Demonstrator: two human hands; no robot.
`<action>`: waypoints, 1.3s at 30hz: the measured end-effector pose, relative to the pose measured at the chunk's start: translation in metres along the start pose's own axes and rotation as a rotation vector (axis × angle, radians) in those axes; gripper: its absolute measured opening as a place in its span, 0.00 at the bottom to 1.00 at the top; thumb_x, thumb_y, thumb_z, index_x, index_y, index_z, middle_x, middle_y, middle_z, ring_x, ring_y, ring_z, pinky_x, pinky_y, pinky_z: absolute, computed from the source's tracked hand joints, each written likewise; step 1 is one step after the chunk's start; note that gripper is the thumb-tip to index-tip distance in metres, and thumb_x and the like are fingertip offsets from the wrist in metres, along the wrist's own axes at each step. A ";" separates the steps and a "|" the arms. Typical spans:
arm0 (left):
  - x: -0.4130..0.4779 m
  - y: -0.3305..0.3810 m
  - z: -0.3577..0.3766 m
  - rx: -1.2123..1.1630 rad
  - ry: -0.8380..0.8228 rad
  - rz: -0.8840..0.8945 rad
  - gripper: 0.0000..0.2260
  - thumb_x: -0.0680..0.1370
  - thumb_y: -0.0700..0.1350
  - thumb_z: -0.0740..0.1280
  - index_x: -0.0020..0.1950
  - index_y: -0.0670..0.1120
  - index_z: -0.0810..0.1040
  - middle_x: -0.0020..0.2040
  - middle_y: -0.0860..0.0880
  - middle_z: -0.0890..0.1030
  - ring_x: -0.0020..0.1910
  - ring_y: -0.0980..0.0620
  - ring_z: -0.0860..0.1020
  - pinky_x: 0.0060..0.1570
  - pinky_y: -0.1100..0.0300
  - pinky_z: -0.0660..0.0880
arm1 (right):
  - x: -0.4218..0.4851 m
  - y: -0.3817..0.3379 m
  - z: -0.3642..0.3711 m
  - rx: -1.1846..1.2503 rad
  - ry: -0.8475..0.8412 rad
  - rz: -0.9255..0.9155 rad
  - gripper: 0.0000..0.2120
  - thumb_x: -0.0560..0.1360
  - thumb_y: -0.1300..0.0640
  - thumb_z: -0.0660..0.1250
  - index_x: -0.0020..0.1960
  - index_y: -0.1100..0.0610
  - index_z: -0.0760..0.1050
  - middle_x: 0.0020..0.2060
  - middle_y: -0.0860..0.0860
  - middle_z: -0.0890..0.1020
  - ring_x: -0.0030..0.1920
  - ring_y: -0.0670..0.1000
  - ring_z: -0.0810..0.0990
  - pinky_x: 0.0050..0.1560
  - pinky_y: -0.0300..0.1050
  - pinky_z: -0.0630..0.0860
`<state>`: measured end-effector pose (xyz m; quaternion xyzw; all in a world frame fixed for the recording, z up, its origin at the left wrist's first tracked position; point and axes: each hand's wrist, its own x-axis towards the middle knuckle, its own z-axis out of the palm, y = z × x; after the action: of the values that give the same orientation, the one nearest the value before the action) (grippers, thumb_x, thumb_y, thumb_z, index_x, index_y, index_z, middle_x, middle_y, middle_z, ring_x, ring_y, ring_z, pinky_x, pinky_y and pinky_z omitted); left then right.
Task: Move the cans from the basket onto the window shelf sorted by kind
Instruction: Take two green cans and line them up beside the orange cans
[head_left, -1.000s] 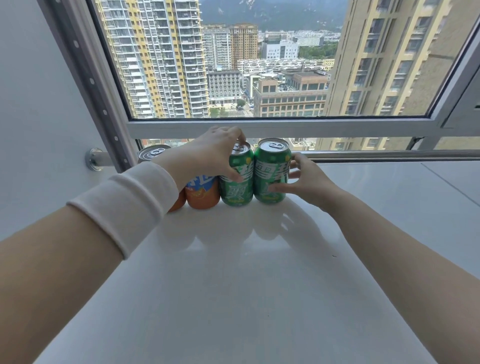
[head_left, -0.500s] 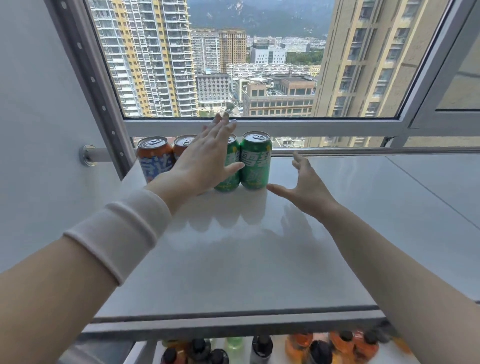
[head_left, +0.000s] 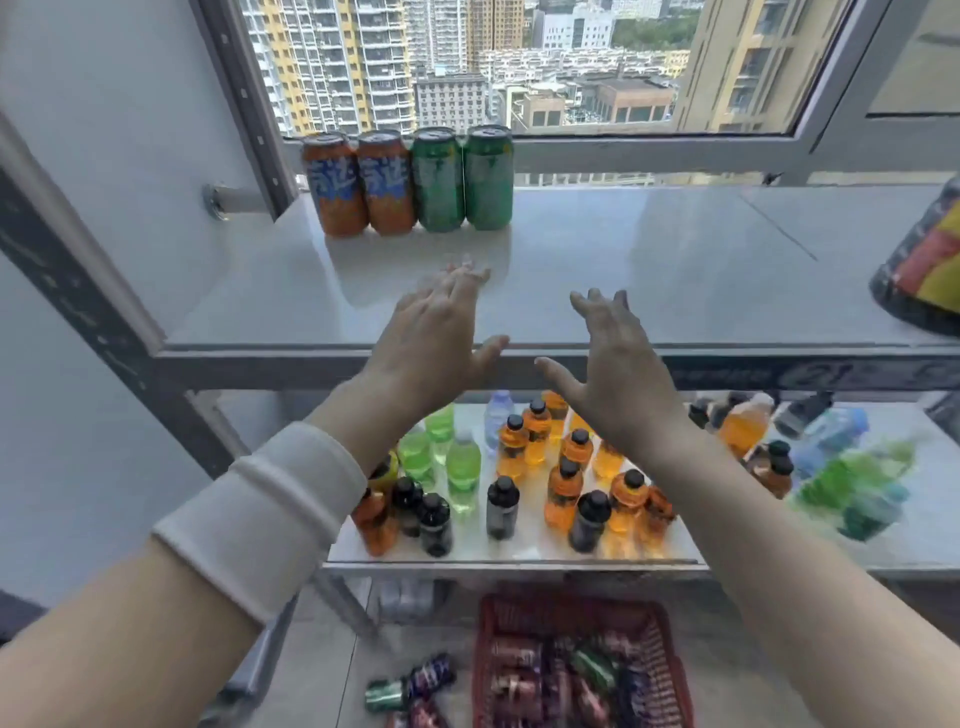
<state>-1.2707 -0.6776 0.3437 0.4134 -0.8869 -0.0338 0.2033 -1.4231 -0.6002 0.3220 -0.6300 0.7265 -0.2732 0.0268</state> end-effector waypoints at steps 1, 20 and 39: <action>-0.014 0.007 0.002 -0.006 -0.011 0.004 0.30 0.77 0.51 0.64 0.75 0.42 0.56 0.75 0.44 0.59 0.75 0.48 0.54 0.73 0.55 0.51 | -0.017 0.000 -0.001 0.000 0.006 -0.002 0.33 0.76 0.48 0.63 0.75 0.60 0.54 0.74 0.56 0.57 0.76 0.54 0.47 0.74 0.46 0.47; -0.269 0.059 0.088 -0.223 -0.180 0.007 0.25 0.77 0.47 0.65 0.72 0.41 0.63 0.72 0.42 0.65 0.74 0.45 0.59 0.73 0.52 0.53 | -0.309 0.011 0.077 -0.022 -0.002 0.155 0.27 0.73 0.57 0.68 0.69 0.65 0.65 0.67 0.62 0.69 0.72 0.62 0.61 0.72 0.56 0.59; -0.359 0.143 0.224 -0.237 -0.506 -0.171 0.24 0.76 0.44 0.67 0.70 0.41 0.67 0.71 0.43 0.68 0.73 0.45 0.61 0.71 0.57 0.49 | -0.433 0.161 0.102 0.099 -0.281 0.363 0.26 0.74 0.59 0.67 0.69 0.62 0.66 0.69 0.55 0.69 0.73 0.51 0.58 0.71 0.48 0.57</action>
<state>-1.2539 -0.3405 0.0519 0.4384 -0.8613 -0.2560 0.0189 -1.4407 -0.2258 0.0340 -0.5190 0.8026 -0.2089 0.2073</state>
